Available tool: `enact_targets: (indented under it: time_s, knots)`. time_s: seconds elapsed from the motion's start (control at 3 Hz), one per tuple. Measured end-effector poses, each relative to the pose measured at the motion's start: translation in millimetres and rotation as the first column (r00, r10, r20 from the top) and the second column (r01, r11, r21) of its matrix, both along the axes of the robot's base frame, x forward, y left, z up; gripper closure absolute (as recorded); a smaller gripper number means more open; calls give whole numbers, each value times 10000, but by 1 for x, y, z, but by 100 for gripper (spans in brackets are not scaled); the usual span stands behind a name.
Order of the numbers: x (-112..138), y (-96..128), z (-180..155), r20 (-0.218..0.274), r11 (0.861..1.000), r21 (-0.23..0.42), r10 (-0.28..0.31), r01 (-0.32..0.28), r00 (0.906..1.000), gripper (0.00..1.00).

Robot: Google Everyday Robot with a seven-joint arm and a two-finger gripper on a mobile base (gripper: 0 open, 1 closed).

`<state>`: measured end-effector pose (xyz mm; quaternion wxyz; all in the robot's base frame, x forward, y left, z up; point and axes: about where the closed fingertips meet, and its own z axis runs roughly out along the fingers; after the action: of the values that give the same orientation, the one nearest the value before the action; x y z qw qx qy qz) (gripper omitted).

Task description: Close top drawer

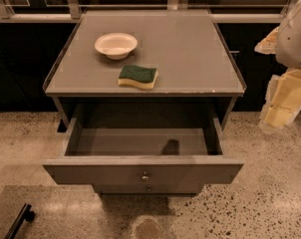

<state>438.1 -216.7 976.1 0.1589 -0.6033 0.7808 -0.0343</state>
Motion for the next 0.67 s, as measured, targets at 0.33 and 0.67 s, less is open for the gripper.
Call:
enact_targets:
  time_s: [0.33,0.67]
  knots:
    - [0,0,0,1,10000,1,0,0,10000,0]
    - [-6,-2,-5,146,9999,135,-67,65,9999,0]
